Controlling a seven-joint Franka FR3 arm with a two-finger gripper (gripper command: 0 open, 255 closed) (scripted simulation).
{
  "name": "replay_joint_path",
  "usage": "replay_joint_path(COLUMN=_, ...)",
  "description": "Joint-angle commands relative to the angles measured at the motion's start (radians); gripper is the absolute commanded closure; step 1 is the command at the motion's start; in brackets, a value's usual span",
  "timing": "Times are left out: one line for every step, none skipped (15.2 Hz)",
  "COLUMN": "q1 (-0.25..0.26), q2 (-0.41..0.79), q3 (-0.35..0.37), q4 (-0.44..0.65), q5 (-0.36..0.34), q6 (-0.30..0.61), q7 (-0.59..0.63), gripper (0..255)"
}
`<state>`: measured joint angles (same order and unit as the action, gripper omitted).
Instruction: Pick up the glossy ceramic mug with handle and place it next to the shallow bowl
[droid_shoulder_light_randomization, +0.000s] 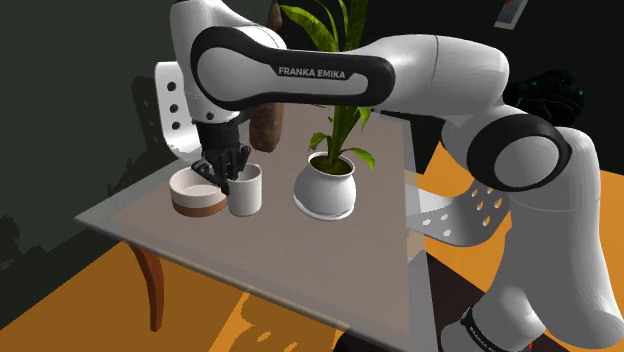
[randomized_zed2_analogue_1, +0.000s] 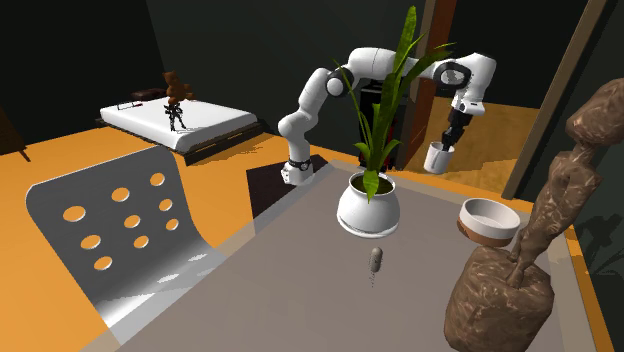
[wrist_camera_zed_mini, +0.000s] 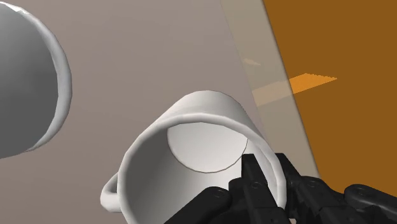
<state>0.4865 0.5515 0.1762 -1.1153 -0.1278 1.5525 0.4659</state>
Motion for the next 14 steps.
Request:
replay_joint_path(q1=-0.003, q2=-0.007, q3=0.0, q4=-0.038, q5=0.001, q6=0.031, q7=0.002, gripper=255)
replay_joint_path(q1=-0.004, q2=-0.009, q3=0.0, q4=-0.055, q5=0.001, q6=0.046, q7=0.002, gripper=255)
replay_joint_path(q1=-0.005, q2=-0.011, q3=0.0, q4=-0.071, q5=0.001, q6=0.06, q7=0.003, gripper=255)
replay_joint_path(q1=-0.006, q2=-0.012, q3=0.0, q4=-0.086, q5=0.001, q6=0.075, q7=0.004, gripper=255)
replay_joint_path(q1=-0.007, q2=-0.013, q3=0.0, q4=-0.101, q5=0.001, q6=0.089, q7=0.005, gripper=255)
replay_joint_path(q1=-0.008, q2=-0.014, q3=0.0, q4=-0.115, q5=0.001, q6=0.102, q7=0.006, gripper=255)
replay_joint_path(q1=-0.009, q2=-0.014, q3=0.0, q4=-0.129, q5=0.001, q6=0.116, q7=0.006, gripper=255)
replay_joint_path(q1=-0.01, q2=-0.014, q3=0.0, q4=-0.143, q5=0.001, q6=0.129, q7=0.007, gripper=255)
replay_joint_path(q1=-0.011, q2=-0.013, q3=-0.001, q4=-0.156, q5=0.0, q6=0.142, q7=0.008, gripper=255)
replay_joint_path(q1=-0.011, q2=-0.013, q3=-0.001, q4=-0.168, q5=0.0, q6=0.155, q7=0.009, gripper=255)
replay_joint_path(q1=-0.012, q2=-0.012, q3=-0.001, q4=-0.18, q5=0.0, q6=0.168, q7=0.01, gripper=255)
replay_joint_path(q1=-0.012, q2=-0.011, q3=-0.001, q4=-0.192, q5=-0.001, q6=0.181, q7=0.011, gripper=255)
replay_joint_path(q1=-0.013, q2=-0.009, q3=-0.001, q4=-0.203, q5=-0.001, q6=0.194, q7=0.011, gripper=255)
replay_joint_path(q1=-0.013, q2=-0.007, q3=-0.002, q4=-0.213, q5=-0.002, q6=0.206, q7=0.012, gripper=255)
